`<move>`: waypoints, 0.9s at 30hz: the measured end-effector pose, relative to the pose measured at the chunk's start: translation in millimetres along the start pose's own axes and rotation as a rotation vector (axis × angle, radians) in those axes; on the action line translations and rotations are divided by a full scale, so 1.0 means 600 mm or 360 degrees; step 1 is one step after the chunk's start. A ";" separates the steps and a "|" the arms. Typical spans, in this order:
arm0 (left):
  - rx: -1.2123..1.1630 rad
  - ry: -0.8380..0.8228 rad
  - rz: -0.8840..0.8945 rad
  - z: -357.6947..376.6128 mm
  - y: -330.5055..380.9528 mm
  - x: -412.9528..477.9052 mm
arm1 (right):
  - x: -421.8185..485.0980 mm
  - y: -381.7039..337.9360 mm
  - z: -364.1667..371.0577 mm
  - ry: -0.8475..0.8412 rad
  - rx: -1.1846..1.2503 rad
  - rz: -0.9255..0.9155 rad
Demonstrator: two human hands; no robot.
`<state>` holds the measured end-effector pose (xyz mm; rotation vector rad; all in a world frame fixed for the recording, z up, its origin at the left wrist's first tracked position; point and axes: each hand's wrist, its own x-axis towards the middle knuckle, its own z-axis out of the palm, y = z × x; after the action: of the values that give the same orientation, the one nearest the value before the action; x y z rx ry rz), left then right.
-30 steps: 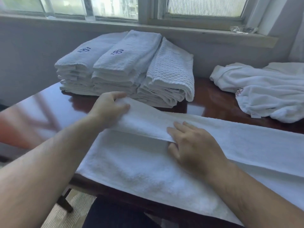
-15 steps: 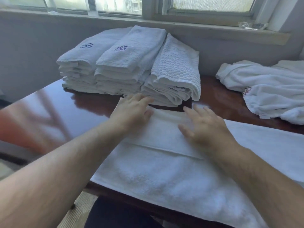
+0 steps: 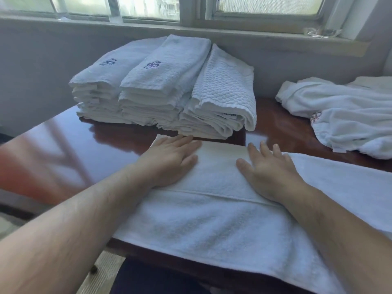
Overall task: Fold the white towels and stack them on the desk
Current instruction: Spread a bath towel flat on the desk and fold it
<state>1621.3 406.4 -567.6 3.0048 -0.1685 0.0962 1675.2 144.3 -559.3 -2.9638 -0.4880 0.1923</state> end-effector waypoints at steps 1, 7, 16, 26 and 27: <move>0.0014 -0.0052 -0.0020 0.000 -0.002 0.003 | -0.002 0.004 -0.003 0.0030 0.0003 -0.0043; -0.0019 -0.0049 -0.0020 -0.001 -0.019 0.018 | -0.036 0.032 0.006 -0.0011 0.0006 -0.0063; -0.0300 0.0371 0.0183 -0.029 0.028 -0.069 | -0.071 0.011 0.011 0.0908 0.0075 -0.0490; -0.0232 -0.0085 0.0320 -0.014 0.014 -0.253 | -0.236 -0.062 0.029 0.0126 0.0067 -0.0809; -0.0199 -0.0044 0.0324 -0.014 0.019 -0.257 | -0.243 -0.063 0.033 0.0069 -0.0077 -0.0802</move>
<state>1466.5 412.6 -568.9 2.8568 -0.4655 0.0611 1523.6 134.5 -558.0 -2.7665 -1.2159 0.0613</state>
